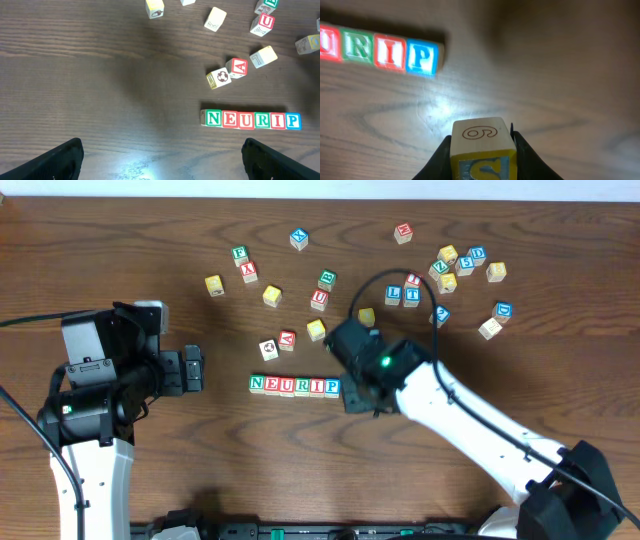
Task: Spell out NEURIPS
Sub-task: 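Carry the S block toward the right end of the row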
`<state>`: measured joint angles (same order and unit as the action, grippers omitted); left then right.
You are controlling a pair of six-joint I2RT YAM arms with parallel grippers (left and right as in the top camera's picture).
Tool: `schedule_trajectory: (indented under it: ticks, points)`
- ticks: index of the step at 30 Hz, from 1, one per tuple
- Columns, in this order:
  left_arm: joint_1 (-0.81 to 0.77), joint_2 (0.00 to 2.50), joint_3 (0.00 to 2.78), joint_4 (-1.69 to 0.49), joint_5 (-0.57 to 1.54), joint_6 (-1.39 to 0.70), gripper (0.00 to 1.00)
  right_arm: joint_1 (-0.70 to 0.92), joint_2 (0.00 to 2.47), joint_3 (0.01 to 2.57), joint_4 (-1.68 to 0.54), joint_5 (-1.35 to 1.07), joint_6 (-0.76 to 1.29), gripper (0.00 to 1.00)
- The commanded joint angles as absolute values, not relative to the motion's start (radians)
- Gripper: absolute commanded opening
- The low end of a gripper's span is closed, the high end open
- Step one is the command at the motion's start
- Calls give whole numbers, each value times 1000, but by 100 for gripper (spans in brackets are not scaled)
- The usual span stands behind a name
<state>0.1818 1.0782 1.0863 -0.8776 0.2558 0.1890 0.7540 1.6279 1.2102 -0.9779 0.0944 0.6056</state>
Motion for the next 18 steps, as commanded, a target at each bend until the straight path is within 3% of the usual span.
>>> schedule_trajectory:
  ticks: [1,18]
  points:
    - [185,1078,1101,-878,252,205,99,805,1617,1111,-906,101,786,1]
    - [185,1078,1101,-878,252,205,99,805,1629,1062,-794,273,804,4]
